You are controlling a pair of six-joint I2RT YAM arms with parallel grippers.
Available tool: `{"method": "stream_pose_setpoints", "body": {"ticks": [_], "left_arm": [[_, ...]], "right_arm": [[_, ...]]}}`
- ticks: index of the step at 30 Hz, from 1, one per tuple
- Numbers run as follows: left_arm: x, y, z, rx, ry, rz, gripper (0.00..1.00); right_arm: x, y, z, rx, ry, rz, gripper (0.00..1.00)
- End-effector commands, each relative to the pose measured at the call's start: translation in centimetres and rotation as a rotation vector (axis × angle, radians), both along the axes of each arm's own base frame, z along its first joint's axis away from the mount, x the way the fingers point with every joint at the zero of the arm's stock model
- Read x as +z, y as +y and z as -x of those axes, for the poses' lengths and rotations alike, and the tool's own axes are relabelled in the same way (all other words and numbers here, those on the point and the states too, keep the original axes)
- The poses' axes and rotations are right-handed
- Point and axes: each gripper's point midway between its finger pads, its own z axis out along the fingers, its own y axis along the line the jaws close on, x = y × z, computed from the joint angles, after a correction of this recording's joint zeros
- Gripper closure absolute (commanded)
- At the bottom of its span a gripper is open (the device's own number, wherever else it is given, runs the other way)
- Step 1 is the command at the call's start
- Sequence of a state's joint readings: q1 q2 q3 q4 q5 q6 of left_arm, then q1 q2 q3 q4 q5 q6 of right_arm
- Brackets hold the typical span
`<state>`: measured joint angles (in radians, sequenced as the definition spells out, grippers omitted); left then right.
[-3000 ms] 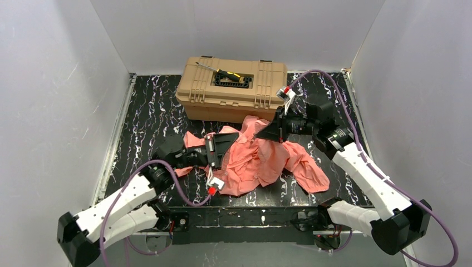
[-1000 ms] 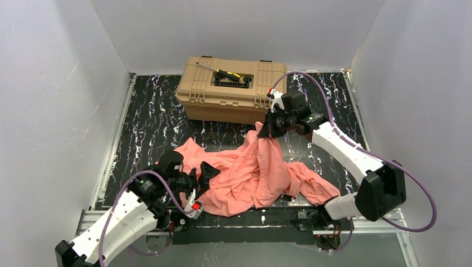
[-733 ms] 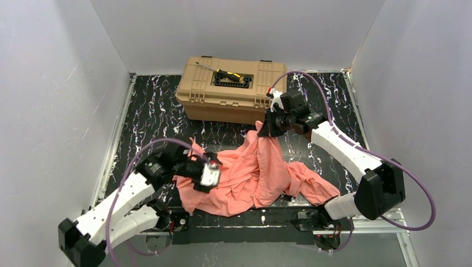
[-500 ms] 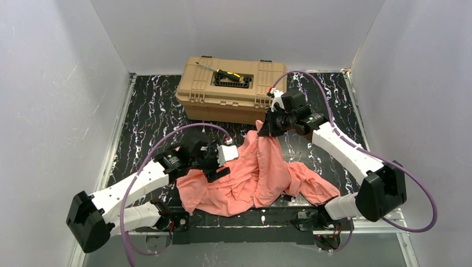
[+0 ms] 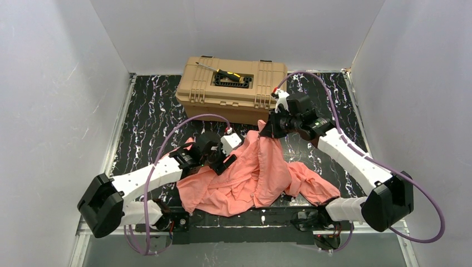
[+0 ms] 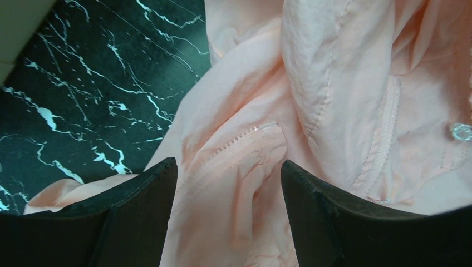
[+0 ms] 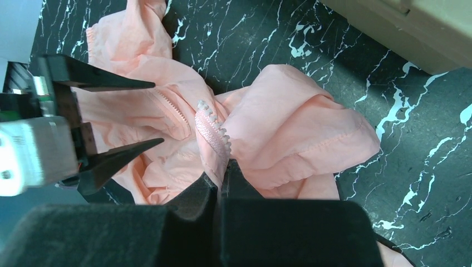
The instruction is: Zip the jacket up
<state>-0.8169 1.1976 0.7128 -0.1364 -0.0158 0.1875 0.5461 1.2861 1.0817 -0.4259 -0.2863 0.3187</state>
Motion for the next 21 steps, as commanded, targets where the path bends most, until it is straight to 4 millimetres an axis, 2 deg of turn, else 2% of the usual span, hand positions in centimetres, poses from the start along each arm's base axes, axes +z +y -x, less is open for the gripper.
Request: {"method": "stream_pose_setpoints", "body": {"ticks": [1,5,7,15,21], "left_arm": [[-1.2,0.2,0.0,0.010,-0.002,-0.024,0.34],[-2.5,0.5,0.0,0.001,0.003,-0.054,0.35],[-3.1,0.7,-0.3,0.001,-0.015,-0.073,0.39],[-3.7,1.0,-0.9,0.007,-0.020,-0.083,0.81],[-2.9,0.8,-0.5,-0.007,-0.009,-0.060,1.00]], "right_arm": [[1.3,0.0,-0.2,-0.017,-0.052,-0.038,0.99],[1.1,0.0,-0.2,-0.021,-0.049,-0.043,0.99],[1.2,0.0,-0.1,-0.019,-0.050,-0.046,0.99],[1.5,-0.1,0.3,-0.019,-0.054,-0.053,0.99],[1.6,-0.2,0.5,-0.012,-0.056,-0.056,0.99]]}}
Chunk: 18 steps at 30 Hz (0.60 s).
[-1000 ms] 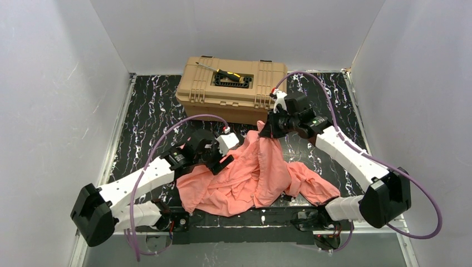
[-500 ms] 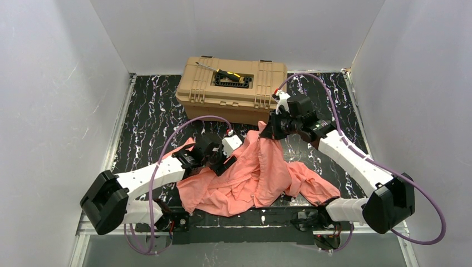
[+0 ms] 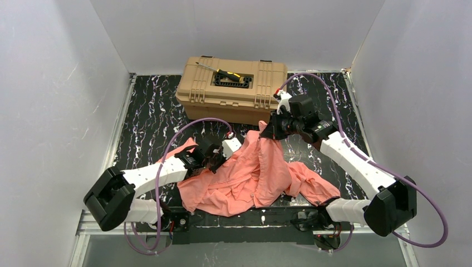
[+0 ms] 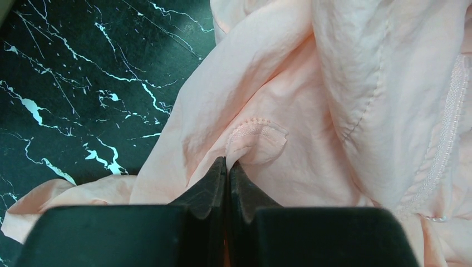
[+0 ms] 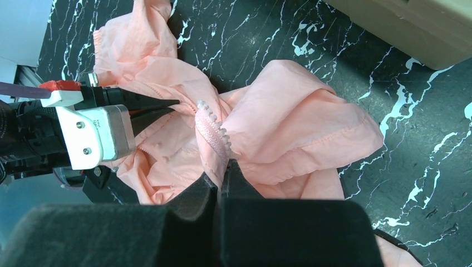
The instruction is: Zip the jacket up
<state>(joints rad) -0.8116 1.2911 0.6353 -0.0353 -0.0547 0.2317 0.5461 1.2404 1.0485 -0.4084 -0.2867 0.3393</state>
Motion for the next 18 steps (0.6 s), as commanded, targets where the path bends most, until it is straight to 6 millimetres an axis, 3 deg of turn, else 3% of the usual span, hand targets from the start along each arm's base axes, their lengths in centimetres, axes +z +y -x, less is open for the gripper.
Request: {"method": "stream_pose_setpoints", "body": {"ticks": [1,6,10,13,18], "left_arm": [[1.7,-0.3,-0.1,-0.011,-0.020,0.036,1.00],[6.5,-1.1,0.2,-0.083,-0.032,0.127,1.00],[13.8,-2.0,0.9,-0.220,-0.132,0.292,1.00],[19.0,-2.6,2.6,-0.393,-0.299,0.386,1.00],[22.5,-2.9,5.5,-0.629,-0.474,0.424,1.00]], "right_arm": [[1.3,0.1,-0.1,0.001,-0.047,-0.033,0.99],[2.1,0.6,0.3,0.057,-0.068,-0.053,0.99],[3.8,2.0,1.7,0.169,-0.085,-0.138,0.99],[5.9,3.7,4.1,0.323,-0.074,-0.271,0.99],[8.7,4.7,8.0,0.522,-0.040,-0.442,0.99]]}}
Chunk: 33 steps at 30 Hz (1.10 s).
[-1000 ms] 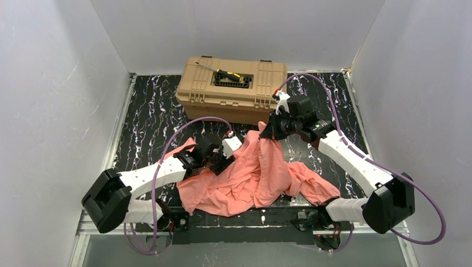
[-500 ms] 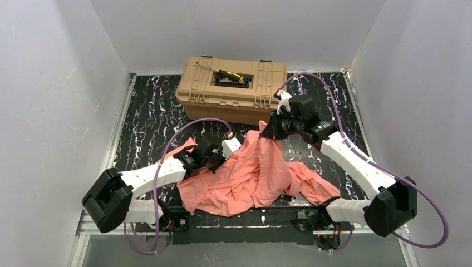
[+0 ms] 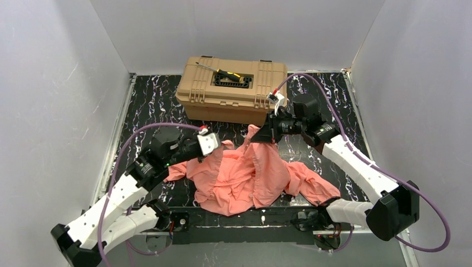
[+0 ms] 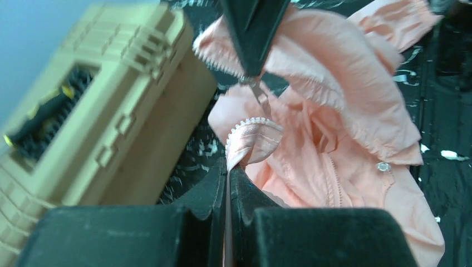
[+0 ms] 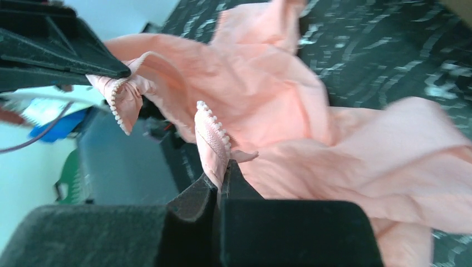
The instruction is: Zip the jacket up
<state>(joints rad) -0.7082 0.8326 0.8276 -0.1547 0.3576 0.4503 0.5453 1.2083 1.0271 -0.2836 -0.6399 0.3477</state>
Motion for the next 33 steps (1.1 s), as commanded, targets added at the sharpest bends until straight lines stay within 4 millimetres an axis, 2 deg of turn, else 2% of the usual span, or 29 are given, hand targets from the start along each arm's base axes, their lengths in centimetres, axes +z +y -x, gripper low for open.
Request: {"method": "stream_pose_setpoints", "body": {"ticks": [1,5,8,12,15,24,33], "left_arm": [[2.5,-1.0,3.3,-0.252,-0.174,-0.002,1.00],[4.8,-0.9,3.4,-0.264,-0.258,0.013,1.00],[6.5,-0.6,2.7,-0.227,-0.316,0.022,1.00],[8.6,-0.1,1.5,-0.143,-0.362,0.052,1.00],[9.7,0.2,1.4,-0.112,-0.358,0.075,1.00],[9.9,0.8,0.2,-0.020,-0.317,0.104,1.00],[9.6,0.4,0.9,-0.080,-0.368,0.092,1.00]], "right_arm": [[4.9,1.2,4.4,0.249,-0.028,-0.223,0.99],[6.5,1.2,5.6,0.310,-0.040,-0.277,0.99],[7.3,1.3,6.2,0.346,-0.043,-0.312,0.99],[7.1,1.4,6.3,0.362,-0.015,-0.315,0.99],[7.0,1.7,6.2,0.358,-0.022,-0.309,0.99],[7.4,3.6,5.2,0.304,-0.101,-0.309,0.99],[7.9,4.9,3.6,0.234,-0.118,-0.338,0.99]]}}
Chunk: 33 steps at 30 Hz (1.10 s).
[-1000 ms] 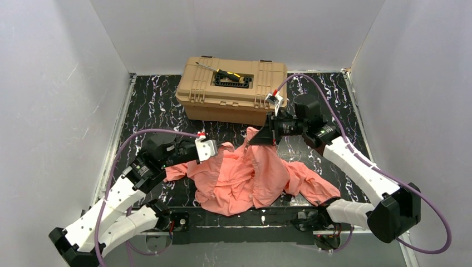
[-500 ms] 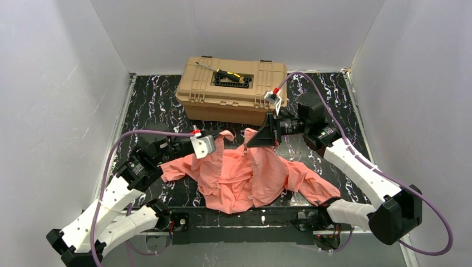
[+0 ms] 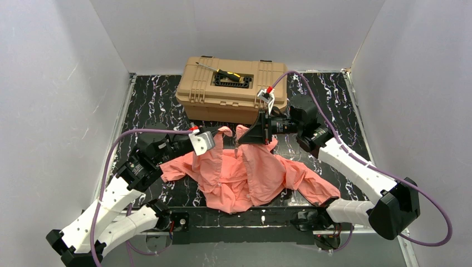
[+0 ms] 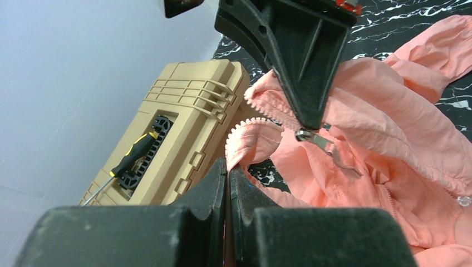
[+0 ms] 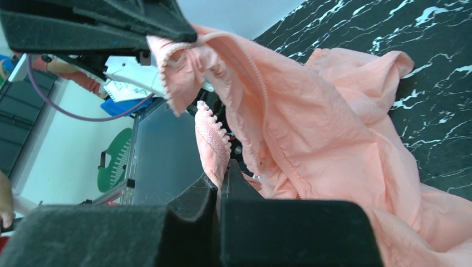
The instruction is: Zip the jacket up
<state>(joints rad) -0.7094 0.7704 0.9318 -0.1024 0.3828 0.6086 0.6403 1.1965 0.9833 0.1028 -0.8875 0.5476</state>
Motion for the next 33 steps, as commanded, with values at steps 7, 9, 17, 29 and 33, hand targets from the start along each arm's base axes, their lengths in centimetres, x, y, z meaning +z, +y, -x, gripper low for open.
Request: {"method": "stream_pose_setpoints", "body": {"ticks": [7,9,17,29,33], "left_arm": [[1.0,0.0,-0.1,-0.023,-0.139,-0.020,1.00],[0.9,0.0,-0.2,-0.021,-0.144,-0.026,1.00],[0.6,0.0,-0.2,-0.018,-0.149,-0.033,1.00],[0.5,0.1,-0.2,-0.012,-0.151,-0.036,1.00],[0.5,0.2,-0.3,-0.010,-0.154,-0.037,1.00]], "right_arm": [[2.3,1.3,-1.7,-0.061,-0.045,-0.080,0.99],[2.5,1.4,-1.5,-0.045,-0.044,-0.094,0.99],[3.2,1.5,-1.1,-0.016,-0.048,-0.127,0.99],[3.5,1.6,-1.1,-0.012,-0.035,-0.141,0.99],[3.6,1.7,-1.2,-0.015,-0.033,-0.144,0.99]]}}
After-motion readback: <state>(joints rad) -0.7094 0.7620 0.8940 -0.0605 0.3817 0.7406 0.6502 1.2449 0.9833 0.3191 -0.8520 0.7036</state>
